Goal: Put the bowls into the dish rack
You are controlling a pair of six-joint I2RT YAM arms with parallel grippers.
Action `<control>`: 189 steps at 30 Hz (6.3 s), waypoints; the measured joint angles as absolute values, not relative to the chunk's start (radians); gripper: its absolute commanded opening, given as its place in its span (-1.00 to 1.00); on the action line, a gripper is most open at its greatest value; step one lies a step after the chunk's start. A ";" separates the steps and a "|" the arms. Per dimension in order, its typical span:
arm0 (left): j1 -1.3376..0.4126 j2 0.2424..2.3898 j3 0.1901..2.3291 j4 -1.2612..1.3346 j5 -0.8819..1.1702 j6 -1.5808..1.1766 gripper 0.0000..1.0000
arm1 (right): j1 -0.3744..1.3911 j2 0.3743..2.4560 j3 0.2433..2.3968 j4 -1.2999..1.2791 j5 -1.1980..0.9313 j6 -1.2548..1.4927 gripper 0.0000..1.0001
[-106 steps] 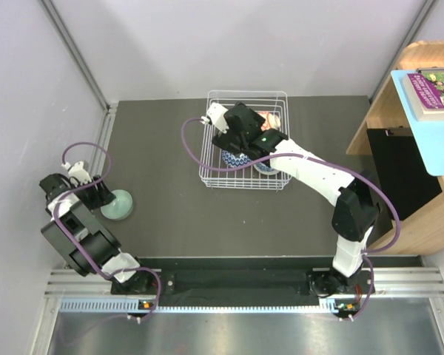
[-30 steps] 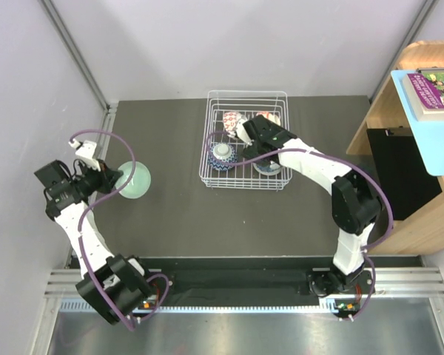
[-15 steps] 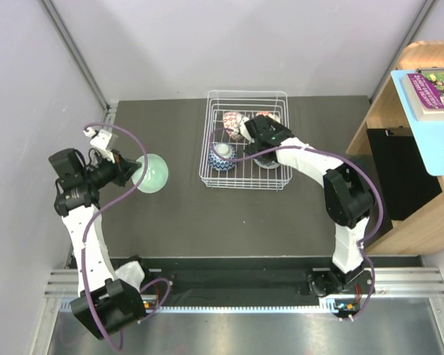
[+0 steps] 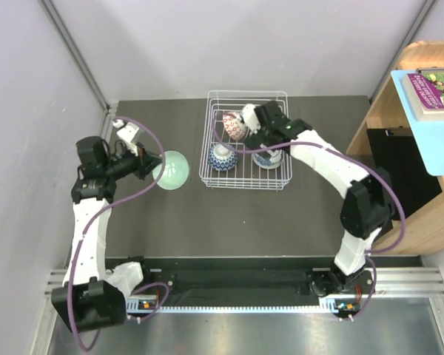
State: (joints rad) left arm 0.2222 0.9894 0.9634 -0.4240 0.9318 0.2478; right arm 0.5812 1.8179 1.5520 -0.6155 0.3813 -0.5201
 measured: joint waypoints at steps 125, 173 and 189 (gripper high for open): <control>-0.452 1.396 1.229 -0.215 0.527 0.223 -0.46 | 0.463 1.987 1.667 -0.642 -1.342 0.060 -1.00; -0.307 1.349 1.122 -0.211 0.482 0.280 0.98 | 0.443 1.874 1.670 -0.685 -0.203 -0.220 -1.00; -0.216 1.325 0.996 -0.224 0.565 0.286 0.98 | 0.658 1.877 1.563 -0.590 0.210 -0.469 -1.00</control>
